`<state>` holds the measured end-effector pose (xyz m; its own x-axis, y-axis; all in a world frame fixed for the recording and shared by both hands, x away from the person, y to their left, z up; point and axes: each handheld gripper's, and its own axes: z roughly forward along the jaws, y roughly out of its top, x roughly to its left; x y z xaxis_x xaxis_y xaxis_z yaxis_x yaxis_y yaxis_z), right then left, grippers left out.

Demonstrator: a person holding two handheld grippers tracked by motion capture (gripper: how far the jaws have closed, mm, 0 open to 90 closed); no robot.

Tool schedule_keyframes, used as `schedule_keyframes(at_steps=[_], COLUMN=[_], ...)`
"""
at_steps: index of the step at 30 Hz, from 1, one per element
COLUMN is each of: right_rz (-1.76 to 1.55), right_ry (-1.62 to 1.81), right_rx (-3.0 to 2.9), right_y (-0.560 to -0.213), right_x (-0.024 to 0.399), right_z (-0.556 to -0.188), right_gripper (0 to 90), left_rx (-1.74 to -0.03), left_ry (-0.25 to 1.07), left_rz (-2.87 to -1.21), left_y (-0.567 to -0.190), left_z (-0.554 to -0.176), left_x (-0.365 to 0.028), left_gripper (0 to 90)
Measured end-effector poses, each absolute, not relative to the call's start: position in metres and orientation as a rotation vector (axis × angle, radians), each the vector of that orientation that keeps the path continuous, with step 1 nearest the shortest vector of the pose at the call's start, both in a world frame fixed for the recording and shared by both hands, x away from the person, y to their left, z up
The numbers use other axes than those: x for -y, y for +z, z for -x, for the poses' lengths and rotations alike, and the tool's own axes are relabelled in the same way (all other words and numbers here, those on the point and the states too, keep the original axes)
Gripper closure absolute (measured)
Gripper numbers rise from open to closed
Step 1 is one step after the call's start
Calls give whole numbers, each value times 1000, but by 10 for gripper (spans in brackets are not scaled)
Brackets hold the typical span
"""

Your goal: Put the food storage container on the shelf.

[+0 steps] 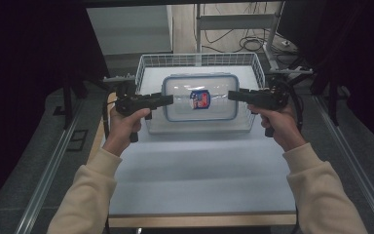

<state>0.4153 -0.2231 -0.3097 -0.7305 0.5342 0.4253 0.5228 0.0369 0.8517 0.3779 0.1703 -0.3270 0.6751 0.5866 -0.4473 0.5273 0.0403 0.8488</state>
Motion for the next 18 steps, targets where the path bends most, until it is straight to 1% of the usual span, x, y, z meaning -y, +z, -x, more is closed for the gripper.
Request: schedule_keyframes(at_steps=[11,18], right_rz=[-1153,-1178], right_ry=[1846,1844], right_rx=[-2240,-2240], right_y=[-294,-291], right_x=[227,227], right_z=[-435,-453], right_gripper=[526,525], left_rx=[-926,-935], left_ry=[59,52], left_rz=[-1607,-1604], left_y=[-313,-309], left_z=[-400,-420], left_x=[-167,-167], left_gripper=[507,504])
